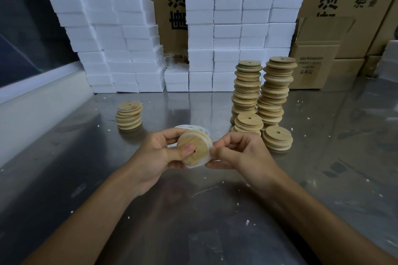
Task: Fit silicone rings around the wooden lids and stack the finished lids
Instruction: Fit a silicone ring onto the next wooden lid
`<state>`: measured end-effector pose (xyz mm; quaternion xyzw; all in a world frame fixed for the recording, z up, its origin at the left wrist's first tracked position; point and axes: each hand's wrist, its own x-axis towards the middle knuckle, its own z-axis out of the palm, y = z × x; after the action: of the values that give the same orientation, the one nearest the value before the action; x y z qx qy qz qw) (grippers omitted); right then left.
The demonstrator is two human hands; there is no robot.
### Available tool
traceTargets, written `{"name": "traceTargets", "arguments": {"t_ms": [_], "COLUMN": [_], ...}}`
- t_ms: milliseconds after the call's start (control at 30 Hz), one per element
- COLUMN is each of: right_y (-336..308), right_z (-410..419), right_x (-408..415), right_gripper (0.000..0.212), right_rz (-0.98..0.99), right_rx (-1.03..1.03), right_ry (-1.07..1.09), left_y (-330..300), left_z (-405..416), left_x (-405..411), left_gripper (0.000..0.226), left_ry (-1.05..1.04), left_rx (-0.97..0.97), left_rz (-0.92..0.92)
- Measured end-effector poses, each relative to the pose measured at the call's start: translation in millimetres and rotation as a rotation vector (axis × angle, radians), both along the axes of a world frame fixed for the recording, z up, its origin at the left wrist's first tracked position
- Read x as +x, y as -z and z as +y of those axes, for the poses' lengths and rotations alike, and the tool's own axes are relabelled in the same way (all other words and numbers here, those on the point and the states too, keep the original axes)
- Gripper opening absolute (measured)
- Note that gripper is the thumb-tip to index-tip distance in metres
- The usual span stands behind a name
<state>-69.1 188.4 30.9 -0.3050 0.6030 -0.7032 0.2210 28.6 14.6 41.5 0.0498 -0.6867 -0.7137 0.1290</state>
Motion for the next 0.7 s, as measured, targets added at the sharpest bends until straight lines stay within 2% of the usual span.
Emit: {"name": "traceTargets", "arguments": {"t_ms": [167, 300, 467, 533, 667, 700], "right_y": [2, 7, 9, 11, 15, 16], "right_z": [-2, -6, -7, -7, -6, -6], "right_x": [0, 3, 2, 0, -3, -4], "right_gripper": [0.009, 0.01, 0.011, 0.009, 0.006, 0.006], "right_rz": [0.036, 0.059, 0.05, 0.084, 0.364, 0.429], "right_rx": [-0.005, -0.001, -0.031, -0.007, 0.146, 0.174], "right_ry": [0.058, 0.1, 0.132, 0.144, 0.203, 0.212], "left_y": [3, 5, 9, 10, 13, 13], "left_z": [3, 7, 9, 9, 11, 12], "left_x": [-2, -6, -8, -8, -10, -10], "left_gripper": [0.031, 0.039, 0.032, 0.034, 0.027, 0.027], "left_ry": [-0.054, -0.137, -0.143, -0.15, -0.22, -0.226], "left_rx": [0.058, 0.136, 0.201, 0.128, -0.325, -0.38], "left_rz": [0.007, 0.007, 0.007, -0.002, 0.066, 0.083]}}
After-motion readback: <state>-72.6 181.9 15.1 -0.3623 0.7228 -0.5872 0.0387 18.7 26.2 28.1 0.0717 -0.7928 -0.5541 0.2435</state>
